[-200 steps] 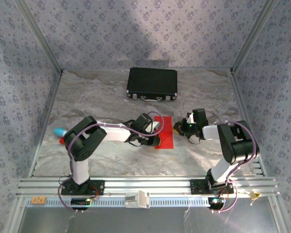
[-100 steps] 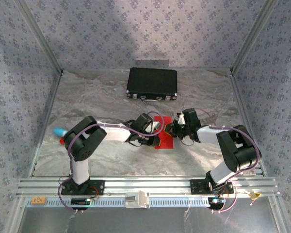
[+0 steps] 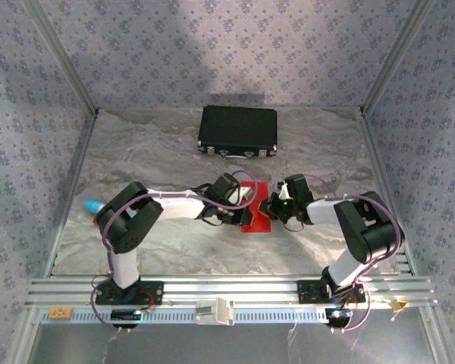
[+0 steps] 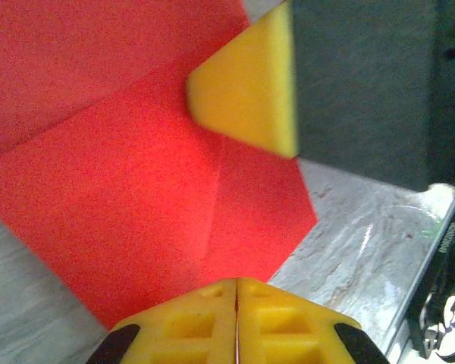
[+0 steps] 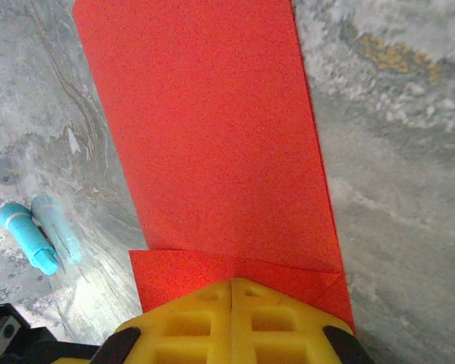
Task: Fold a paper plane with a square sheet of paper (pick it up from the middle)
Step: Fold the triangle a second time at the center of the table.
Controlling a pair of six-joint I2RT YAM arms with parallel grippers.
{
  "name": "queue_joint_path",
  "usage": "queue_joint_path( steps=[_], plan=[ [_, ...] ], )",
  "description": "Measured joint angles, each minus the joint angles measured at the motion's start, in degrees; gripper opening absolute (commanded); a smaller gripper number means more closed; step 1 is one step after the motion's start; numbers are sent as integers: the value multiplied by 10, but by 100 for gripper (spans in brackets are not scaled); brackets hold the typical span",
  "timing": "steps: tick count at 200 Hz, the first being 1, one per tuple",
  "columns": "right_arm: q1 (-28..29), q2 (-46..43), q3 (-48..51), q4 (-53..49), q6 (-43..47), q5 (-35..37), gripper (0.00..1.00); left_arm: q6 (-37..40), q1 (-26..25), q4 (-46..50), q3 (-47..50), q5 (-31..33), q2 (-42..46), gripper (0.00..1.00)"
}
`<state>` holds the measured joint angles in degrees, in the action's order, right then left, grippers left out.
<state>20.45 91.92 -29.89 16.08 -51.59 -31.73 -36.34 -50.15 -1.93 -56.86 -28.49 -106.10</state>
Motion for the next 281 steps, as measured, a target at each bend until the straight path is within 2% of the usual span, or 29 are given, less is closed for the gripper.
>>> queue_joint_path(
  steps=[70, 164, 226, 281],
  plan=[
    [0, 0, 2, 4, 0, 0, 0, -2, 0, 4, -43, -12, -42, 12],
    [-2, 0, 5, 10, 0, -2, 0, 13, 2, 11, 25, -8, -5, 15],
    [-4, 0, 8, 14, 0, -6, 0, 27, 1, 33, 54, 1, 23, 8],
    [-10, 0, 4, 9, 9, -19, 0, 29, -7, 52, 69, 21, 72, 6]
  ],
)
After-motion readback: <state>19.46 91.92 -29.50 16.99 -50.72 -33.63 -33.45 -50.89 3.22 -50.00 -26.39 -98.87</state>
